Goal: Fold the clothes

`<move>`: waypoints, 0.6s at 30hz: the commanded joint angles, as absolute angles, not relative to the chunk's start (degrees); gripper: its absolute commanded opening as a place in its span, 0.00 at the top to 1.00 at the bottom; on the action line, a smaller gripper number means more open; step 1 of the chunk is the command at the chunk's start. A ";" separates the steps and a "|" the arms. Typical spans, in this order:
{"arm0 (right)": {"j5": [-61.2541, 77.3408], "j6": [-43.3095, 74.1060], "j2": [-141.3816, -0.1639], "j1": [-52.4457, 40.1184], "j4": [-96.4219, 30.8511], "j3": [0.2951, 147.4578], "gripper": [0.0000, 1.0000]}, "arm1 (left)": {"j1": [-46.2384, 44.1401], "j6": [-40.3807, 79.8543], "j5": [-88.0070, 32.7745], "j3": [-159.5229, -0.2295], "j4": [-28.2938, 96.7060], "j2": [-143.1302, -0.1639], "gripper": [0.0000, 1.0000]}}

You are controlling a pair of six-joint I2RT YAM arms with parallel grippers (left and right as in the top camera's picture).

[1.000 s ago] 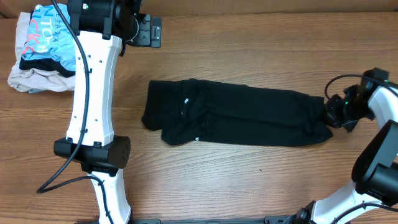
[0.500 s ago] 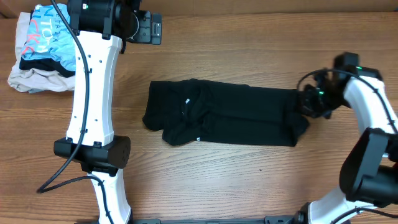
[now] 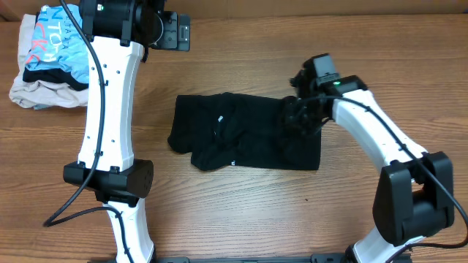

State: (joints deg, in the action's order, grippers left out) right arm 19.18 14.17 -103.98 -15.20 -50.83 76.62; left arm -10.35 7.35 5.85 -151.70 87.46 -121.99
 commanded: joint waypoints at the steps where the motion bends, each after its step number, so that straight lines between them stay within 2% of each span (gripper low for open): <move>1: 19.40 16.58 -102.35 -18.31 -49.52 78.02 0.40 | -9.61 7.92 6.52 -151.72 87.02 -122.52 0.00; 2: 19.40 16.58 -102.32 -18.72 -49.82 78.28 0.34 | -9.61 7.92 6.52 -151.39 86.85 -122.52 0.00; 4: 19.40 16.56 -102.32 -18.79 -51.03 79.09 0.32 | -9.61 7.92 6.52 -151.13 86.76 -122.52 0.00; 15: 13.89 16.14 -102.52 -15.68 -54.81 81.06 0.32 | -9.63 7.92 5.87 -151.13 86.74 -123.31 0.00; 18: 13.50 15.88 -103.09 -16.19 -55.20 80.05 0.36 | -9.63 7.90 5.26 -151.13 86.98 -124.22 0.00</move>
State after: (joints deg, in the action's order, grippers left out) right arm 15.64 16.01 -103.98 -15.62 -55.16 80.27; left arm -10.35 7.35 5.80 -151.44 86.98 -122.37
